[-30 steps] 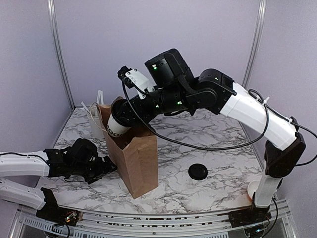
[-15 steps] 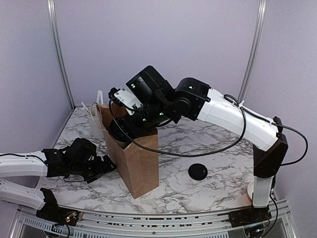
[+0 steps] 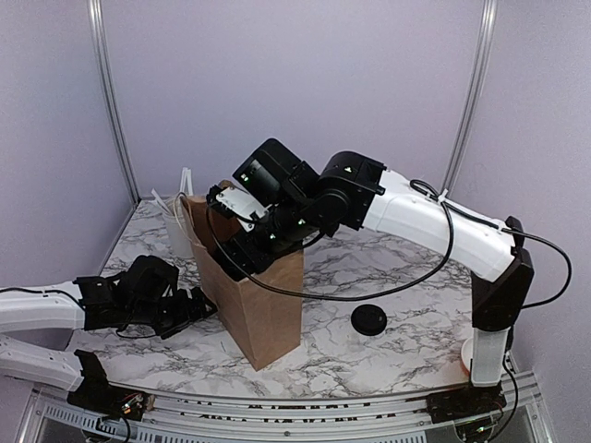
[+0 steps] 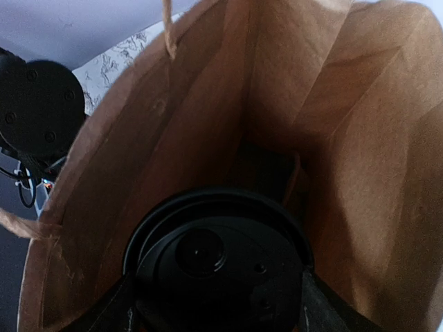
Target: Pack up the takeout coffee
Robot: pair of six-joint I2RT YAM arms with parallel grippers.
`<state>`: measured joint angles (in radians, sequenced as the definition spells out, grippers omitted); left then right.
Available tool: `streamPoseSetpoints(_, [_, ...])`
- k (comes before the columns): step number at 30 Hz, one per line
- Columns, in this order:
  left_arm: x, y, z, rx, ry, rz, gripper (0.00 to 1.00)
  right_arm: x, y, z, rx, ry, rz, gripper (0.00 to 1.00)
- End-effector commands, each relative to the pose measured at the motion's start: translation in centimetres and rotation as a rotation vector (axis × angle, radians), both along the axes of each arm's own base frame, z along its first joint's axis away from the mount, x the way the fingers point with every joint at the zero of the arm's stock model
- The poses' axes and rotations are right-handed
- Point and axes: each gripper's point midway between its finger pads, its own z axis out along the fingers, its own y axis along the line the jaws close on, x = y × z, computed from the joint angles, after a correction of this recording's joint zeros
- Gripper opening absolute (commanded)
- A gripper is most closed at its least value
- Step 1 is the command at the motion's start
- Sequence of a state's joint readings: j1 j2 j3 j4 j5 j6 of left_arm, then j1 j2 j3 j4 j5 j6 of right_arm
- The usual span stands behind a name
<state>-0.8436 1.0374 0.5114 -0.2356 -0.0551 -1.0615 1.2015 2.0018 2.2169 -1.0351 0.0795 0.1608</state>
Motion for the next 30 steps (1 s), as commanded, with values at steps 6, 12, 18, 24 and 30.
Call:
streamPoseSetpoints(6, [0.5, -0.1, 1.8, 0.006, -0.039, -0.007, 0.94, -2.7, -4.5, 0.1, -0.077, 0.090, 0.024, 0.70])
streamPoseSetpoints(12, [0.7, -0.2, 2.2, 0.009, -0.044, -0.009, 0.95, -4.2, -7.7, -0.2, -0.147, 0.127, 0.026, 0.70])
streamPoseSetpoints(18, [0.8, -0.3, 2.4, 0.012, -0.048, -0.010, 0.95, -4.7, -8.6, -1.0, -0.192, 0.147, 0.037, 0.70])
streamPoseSetpoints(24, [0.8, -0.2, 2.4, 0.014, -0.049, -0.009, 0.95, -2.6, -7.7, -0.8, -0.171, 0.134, -0.018, 0.70])
streamPoseSetpoints(30, [0.9, 0.0, 2.7, 0.025, -0.066, -0.016, 0.95, -1.2, -6.7, 0.5, -0.111, 0.137, -0.056, 0.70])
